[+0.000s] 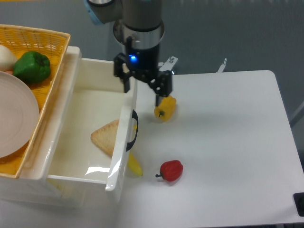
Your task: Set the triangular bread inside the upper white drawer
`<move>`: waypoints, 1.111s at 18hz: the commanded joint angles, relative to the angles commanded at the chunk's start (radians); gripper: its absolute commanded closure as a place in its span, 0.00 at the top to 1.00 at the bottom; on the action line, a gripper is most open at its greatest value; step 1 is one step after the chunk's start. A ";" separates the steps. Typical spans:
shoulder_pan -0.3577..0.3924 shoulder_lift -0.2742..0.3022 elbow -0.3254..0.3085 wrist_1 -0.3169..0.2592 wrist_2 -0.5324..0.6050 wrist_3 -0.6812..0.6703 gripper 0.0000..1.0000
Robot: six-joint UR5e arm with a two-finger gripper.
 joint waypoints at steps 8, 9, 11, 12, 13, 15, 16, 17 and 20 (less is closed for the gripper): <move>0.092 -0.064 0.000 0.000 0.067 0.119 1.00; 0.110 -0.078 -0.002 0.000 0.068 0.141 1.00; 0.135 -0.121 0.000 0.002 0.072 0.172 1.00; 0.143 -0.141 0.000 0.006 0.084 0.190 1.00; 0.156 -0.162 0.000 0.009 0.098 0.215 1.00; 0.164 -0.196 0.009 0.011 0.123 0.262 1.00; 0.178 -0.212 0.012 0.012 0.121 0.287 1.00; 0.195 -0.230 0.021 0.015 0.121 0.320 1.00; 0.206 -0.288 0.049 0.018 0.123 0.426 1.00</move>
